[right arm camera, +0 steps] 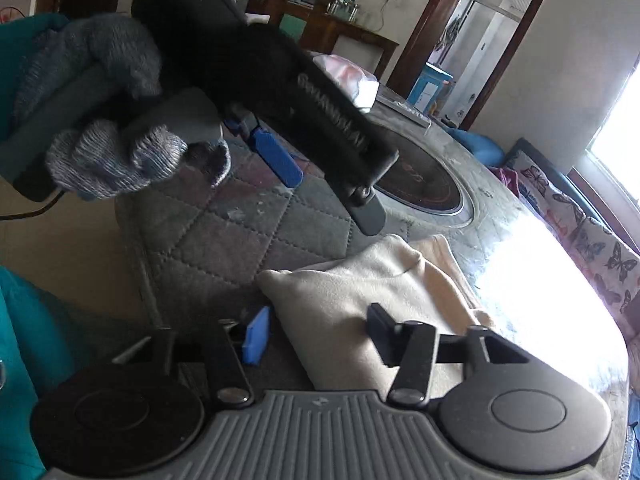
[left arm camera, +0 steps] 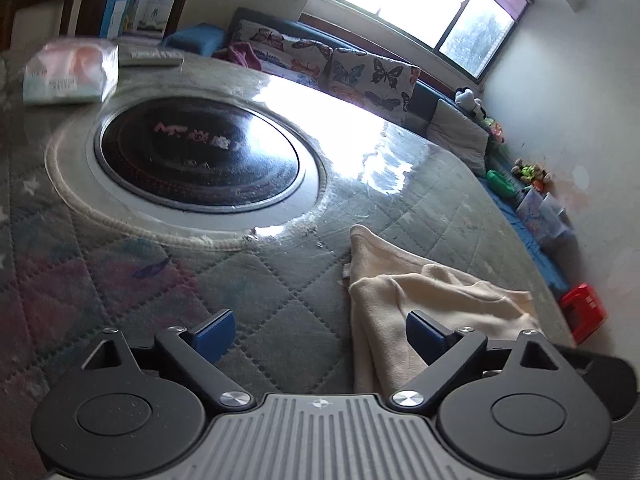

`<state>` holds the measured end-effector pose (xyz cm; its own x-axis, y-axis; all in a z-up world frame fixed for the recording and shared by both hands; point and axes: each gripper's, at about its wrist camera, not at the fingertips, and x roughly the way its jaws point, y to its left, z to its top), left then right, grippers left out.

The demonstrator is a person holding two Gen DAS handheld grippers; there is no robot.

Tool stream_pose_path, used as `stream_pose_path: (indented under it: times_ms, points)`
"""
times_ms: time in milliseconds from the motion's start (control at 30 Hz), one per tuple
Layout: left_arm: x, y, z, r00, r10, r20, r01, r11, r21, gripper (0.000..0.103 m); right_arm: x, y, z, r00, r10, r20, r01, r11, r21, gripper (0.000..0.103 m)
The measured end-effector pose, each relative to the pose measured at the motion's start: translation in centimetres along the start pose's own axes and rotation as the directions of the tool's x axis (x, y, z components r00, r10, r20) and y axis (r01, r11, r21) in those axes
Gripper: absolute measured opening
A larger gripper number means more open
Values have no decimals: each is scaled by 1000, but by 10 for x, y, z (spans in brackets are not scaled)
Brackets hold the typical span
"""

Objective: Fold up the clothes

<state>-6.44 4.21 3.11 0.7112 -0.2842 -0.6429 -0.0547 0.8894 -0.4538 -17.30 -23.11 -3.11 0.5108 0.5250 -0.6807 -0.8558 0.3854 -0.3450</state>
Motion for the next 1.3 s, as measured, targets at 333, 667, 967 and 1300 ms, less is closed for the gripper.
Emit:
stream_pose_path:
  times_ms: [333,667,967,1300]
  points:
    - [5,7,2,992,-121,-40,108,966,-236,94,-23,-38,3,994,28,103,-49,978,202,18]
    - [31,12,1,951,-304,-55,239,835,-496,90,-35,-57,-8,987,38,154,-77,964,253,18]
    - [54,23,-5,934,-341,-103,231,800,-553,21,-38,-59,-16,982,67,175,-113,957,267,28]
    - [47,13,0,951,-289,-112,221,887,-406,19,-69,-106,-80,976,-205,67,129,804,580,51]
